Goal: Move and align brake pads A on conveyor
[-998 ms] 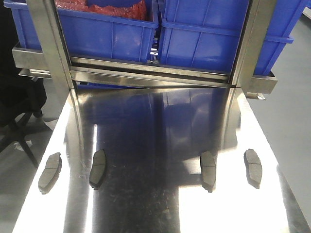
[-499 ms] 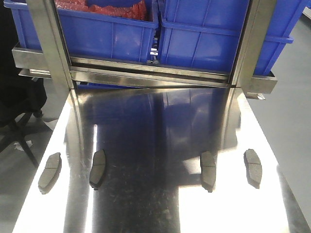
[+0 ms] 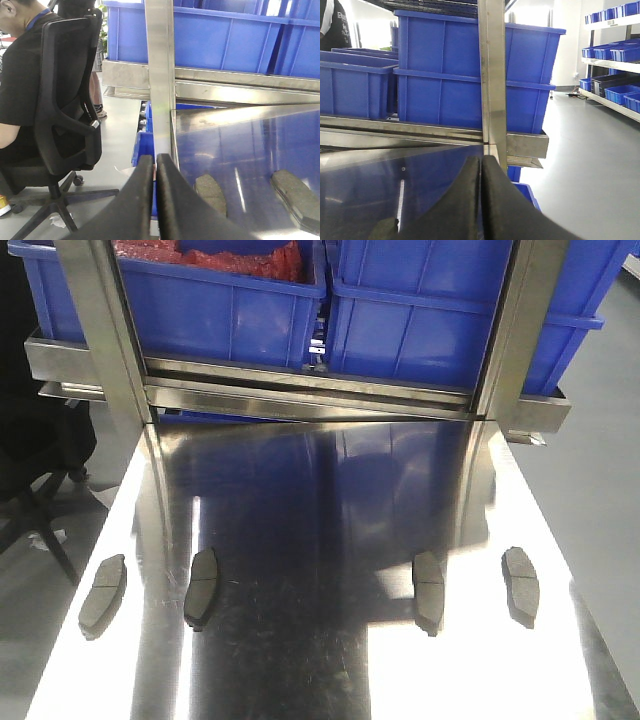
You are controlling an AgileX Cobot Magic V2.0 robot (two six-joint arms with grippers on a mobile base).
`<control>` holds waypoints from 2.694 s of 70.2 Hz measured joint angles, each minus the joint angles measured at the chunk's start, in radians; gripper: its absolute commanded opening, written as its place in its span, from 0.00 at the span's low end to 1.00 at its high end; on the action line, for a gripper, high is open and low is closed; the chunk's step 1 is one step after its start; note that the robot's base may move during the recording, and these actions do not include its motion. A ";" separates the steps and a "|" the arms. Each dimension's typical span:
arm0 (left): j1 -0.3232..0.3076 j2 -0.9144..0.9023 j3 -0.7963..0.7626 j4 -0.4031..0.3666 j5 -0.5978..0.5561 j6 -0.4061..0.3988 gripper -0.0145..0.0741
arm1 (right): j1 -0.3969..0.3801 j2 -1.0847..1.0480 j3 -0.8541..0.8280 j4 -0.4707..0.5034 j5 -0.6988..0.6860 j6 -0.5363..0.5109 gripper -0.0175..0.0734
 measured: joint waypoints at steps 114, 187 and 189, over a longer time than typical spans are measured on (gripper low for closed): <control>0.000 0.730 -0.535 -0.094 0.603 0.057 0.16 | 0.000 0.000 0.000 0.000 0.000 0.000 0.18; 0.000 0.730 -0.535 -0.143 0.584 0.078 0.66 | 0.000 0.000 0.000 0.000 0.000 0.001 0.18; 0.000 0.730 -0.535 -0.143 0.578 0.074 0.66 | 0.000 0.000 0.000 0.000 0.000 0.001 0.18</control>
